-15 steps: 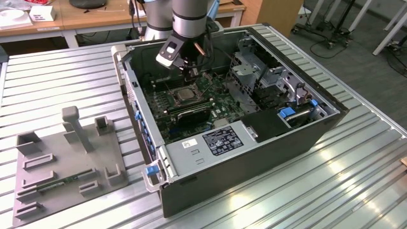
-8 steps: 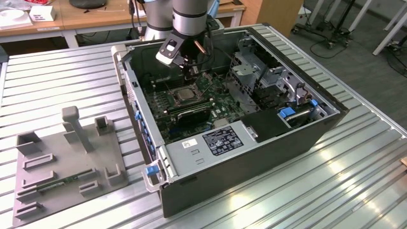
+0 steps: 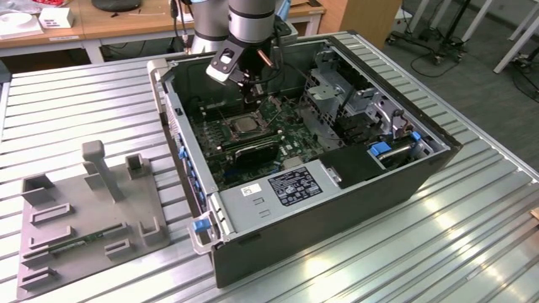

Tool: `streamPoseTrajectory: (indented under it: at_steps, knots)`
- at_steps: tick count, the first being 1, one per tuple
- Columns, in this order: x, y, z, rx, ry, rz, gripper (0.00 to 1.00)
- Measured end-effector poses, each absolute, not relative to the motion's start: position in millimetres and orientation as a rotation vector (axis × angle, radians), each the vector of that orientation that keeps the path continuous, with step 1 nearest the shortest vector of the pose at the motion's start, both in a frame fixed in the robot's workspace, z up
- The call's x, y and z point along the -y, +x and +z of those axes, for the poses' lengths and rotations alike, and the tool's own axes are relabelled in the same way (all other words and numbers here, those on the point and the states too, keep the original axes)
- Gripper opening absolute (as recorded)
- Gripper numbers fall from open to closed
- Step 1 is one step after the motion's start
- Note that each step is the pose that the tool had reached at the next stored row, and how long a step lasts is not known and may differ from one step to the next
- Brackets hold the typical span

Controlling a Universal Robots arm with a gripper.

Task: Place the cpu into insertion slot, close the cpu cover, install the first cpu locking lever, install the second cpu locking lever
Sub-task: 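Close the cpu cover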

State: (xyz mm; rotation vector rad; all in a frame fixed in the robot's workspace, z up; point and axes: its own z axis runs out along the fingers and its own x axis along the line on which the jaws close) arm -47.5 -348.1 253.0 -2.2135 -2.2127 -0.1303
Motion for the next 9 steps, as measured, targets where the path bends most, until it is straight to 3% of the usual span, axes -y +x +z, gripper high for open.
streamPoseTrajectory:
  at_steps: [9]
  knots:
    - [348.1, -47.5, 254.5, 2.213, -2.214, -0.13, 0.1]
